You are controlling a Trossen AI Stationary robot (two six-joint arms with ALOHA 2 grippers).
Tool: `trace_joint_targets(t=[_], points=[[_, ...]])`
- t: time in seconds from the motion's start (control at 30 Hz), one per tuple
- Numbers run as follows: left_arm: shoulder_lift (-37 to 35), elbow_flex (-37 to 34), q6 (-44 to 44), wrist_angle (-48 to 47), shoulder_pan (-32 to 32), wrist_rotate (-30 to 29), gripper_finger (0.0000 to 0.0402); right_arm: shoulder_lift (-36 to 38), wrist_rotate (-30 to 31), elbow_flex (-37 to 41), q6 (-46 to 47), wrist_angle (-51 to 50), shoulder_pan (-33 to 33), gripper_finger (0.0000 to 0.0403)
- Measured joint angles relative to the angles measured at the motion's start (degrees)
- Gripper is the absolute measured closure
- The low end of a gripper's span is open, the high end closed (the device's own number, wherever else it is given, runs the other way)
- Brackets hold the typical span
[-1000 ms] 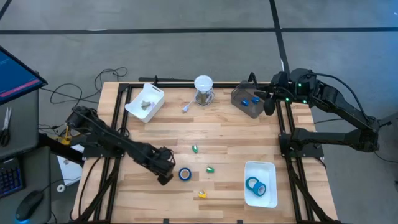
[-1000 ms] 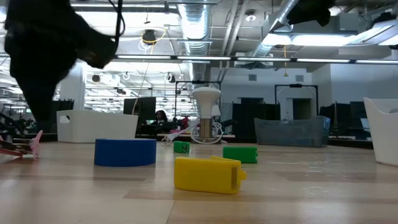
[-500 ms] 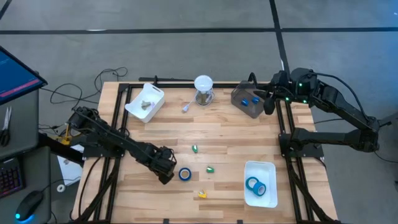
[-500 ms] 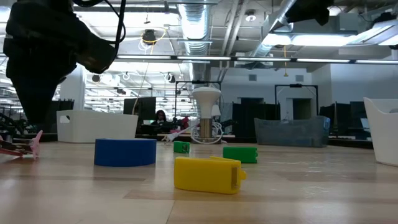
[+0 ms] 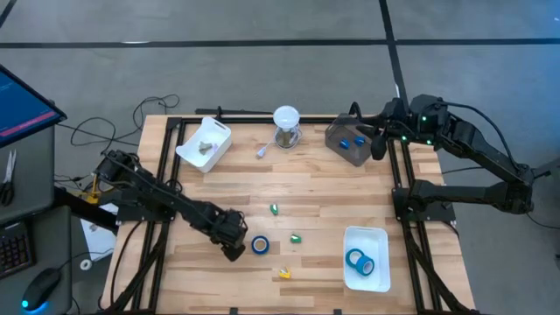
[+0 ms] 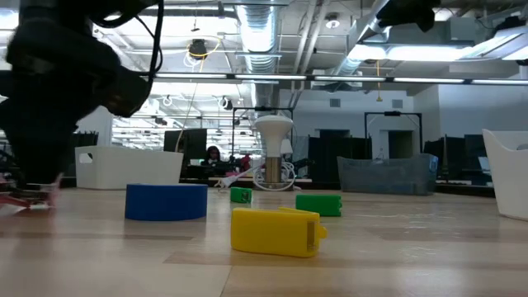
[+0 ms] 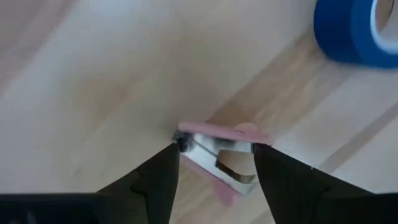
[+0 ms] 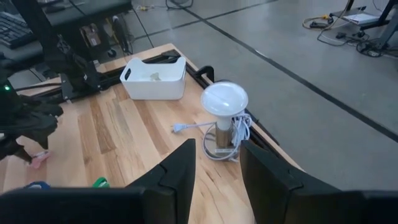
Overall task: Pick and place Stapler, Stapler remover, tape
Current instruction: Put the pink staple remover into the top white bin
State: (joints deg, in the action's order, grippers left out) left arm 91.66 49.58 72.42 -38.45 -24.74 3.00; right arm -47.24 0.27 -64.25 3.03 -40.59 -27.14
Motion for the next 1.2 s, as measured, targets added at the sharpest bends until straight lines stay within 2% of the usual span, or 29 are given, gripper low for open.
trace_joint_targets(t=[0.6, 0.97, 1.2], points=[[-0.2, -1.5, 1.4, 0.9, 1.1, 1.0, 0.0229, 0.0, 0.0, 0.0, 0.0, 2.5, 0.0, 0.0284], [-0.8, -1.7, 0.5, -0.3, 8.3, 5.9, 0.0235, 0.0, -0.2, 0.0, 1.5, 2.4, 0.0, 0.0284], [-1.2, -1.9, 0.0, -0.8, 9.0, 6.9, 0.0238, 0.0, -0.2, 0.0, 1.5, 2.3, 0.0, 0.0284]])
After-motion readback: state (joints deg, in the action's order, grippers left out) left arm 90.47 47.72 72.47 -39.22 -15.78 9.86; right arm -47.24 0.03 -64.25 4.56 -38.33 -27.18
